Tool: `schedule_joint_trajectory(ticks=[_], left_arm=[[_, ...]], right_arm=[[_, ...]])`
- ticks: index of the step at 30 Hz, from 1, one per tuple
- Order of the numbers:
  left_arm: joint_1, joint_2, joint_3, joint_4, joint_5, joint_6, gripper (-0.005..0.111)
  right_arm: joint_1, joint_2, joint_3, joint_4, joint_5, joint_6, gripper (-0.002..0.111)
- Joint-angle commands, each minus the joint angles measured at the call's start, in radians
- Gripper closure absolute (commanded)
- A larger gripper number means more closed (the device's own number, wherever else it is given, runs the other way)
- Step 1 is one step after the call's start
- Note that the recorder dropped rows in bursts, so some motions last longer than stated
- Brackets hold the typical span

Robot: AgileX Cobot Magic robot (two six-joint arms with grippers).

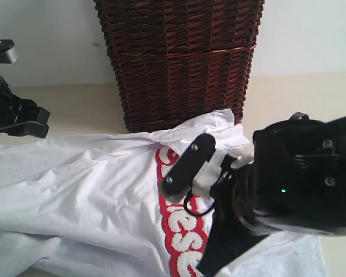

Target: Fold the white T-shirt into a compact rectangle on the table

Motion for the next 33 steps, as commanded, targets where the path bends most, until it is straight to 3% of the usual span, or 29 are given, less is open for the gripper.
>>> schedule_joint_trajectory(ticks=[1,6,12,18,21,25,33], left_arm=[[-0.006,0.000,-0.004,-0.023,0.030,0.001,0.056],[-0.006,0.000,-0.004,-0.023,-0.004,0.002,0.056],[-0.006,0.000,-0.004,-0.037,-0.004,0.010,0.056],[-0.009,0.040,-0.004,-0.063,0.075,0.120,0.056],[-0.043,0.089,-0.004,-0.133,0.169,0.294,0.056],[-0.166,0.130,0.007,-0.136,0.306,0.509,0.055],[-0.292,0.127,0.053,-0.068,0.494,0.415,0.055]], right_arm=[[-0.158,0.078,-0.007,-0.068,-0.227,0.125,0.108],[-0.450,0.206,-0.022,0.118,-0.449,-0.121,0.108],[-0.589,0.386,-0.157,0.290,-0.434,-0.313,0.108],[-0.736,0.478,-0.175,0.294,-0.414,-0.317,0.108],[-0.794,0.506,-0.175,0.312,-0.405,-0.320,0.108],[-0.896,0.518,-0.181,0.303,-0.379,-0.322,0.108],[-0.989,0.518,-0.196,0.361,-0.405,-0.314,0.108]])
